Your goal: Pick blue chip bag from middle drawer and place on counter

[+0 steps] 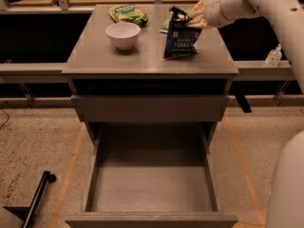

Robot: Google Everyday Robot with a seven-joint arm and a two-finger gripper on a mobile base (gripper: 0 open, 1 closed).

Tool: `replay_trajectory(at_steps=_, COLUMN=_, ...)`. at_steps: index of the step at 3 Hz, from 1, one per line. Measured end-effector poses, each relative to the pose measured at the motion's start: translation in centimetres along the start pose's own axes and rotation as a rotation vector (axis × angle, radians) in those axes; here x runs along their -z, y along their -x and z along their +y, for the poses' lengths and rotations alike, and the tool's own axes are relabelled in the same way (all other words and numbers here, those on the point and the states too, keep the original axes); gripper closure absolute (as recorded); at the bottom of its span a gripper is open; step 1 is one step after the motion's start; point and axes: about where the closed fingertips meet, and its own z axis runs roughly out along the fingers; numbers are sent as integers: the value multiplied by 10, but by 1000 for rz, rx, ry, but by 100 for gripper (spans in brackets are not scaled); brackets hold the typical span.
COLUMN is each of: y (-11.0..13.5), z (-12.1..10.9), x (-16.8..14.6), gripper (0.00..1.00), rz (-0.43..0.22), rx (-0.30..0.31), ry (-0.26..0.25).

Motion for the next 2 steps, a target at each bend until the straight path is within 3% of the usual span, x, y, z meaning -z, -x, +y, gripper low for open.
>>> replay_trajectory(at_steps=1, y=2, z=3, x=-5, gripper=1, rz=-4, rx=0, ry=6)
replay_trajectory(at_steps=2, y=2, z=3, x=-6, gripper=0, rz=-5, rx=0, ry=7)
